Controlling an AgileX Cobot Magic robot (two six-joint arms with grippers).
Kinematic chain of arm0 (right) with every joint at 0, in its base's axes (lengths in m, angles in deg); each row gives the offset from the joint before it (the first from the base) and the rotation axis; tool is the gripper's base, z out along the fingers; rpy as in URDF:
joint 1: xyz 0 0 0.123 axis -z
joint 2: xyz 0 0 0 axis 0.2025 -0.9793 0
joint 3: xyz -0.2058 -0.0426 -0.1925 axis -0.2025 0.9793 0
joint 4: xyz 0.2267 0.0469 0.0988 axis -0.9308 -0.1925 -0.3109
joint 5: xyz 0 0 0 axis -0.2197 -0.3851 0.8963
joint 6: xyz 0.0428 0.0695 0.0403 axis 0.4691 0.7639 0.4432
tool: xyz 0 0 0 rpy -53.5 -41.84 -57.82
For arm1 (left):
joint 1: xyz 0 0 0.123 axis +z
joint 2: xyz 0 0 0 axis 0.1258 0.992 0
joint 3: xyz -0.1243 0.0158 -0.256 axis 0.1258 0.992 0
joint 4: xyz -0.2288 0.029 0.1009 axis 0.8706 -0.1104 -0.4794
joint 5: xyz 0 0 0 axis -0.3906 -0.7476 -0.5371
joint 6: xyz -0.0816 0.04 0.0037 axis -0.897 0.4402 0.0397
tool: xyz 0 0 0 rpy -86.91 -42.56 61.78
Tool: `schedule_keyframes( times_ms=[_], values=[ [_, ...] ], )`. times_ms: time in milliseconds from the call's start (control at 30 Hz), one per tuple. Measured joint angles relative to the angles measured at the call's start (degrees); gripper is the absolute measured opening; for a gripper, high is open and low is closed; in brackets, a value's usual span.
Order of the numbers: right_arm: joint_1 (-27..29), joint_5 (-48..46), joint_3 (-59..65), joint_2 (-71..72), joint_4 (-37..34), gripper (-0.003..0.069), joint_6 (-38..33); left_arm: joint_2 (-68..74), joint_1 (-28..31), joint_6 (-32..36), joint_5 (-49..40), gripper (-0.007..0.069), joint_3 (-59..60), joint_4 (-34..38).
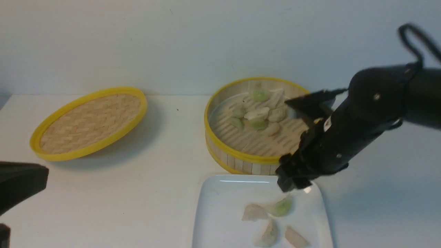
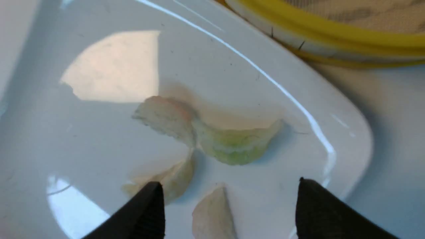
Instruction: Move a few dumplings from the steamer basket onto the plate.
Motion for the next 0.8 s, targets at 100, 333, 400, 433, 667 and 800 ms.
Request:
schedule_keyframes(
  times_ms=[100, 333, 400, 433, 667, 800],
  values=[
    [0.00, -7.42, -6.57, 9.46, 3.57, 0.0430, 2.62, 1.51, 0.00, 0.00, 3.72, -0.0006, 0.00, -0.32],
    [0.00, -9.07, -15.84, 34.76, 9.52, 0.0280, 6.26, 6.65, 0.00, 0.00, 11.92, -0.0006, 0.00, 0.21],
    [0.00, -8.33, -15.22, 40.66, 10.35, 0.0244, 7.36, 8.22, 0.00, 0.00, 13.80, -0.0006, 0.00, 0.55],
    [0.00, -7.57, -14.08, 45.04, 10.91, 0.0214, 8.28, 9.00, 0.00, 0.00, 14.63, -0.0006, 0.00, 0.68],
    [0.00, 9.00, 9.77, 78.56, 14.15, 0.0011, 13.06, 15.74, 0.00, 0.00, 20.63, -0.0006, 0.00, 1.57],
    [0.00, 20.05, 24.01, 91.28, 17.64, -0.0011, 15.90, 18.25, 0.00, 0.00, 24.94, -0.0006, 0.00, 1.73]
  ],
)
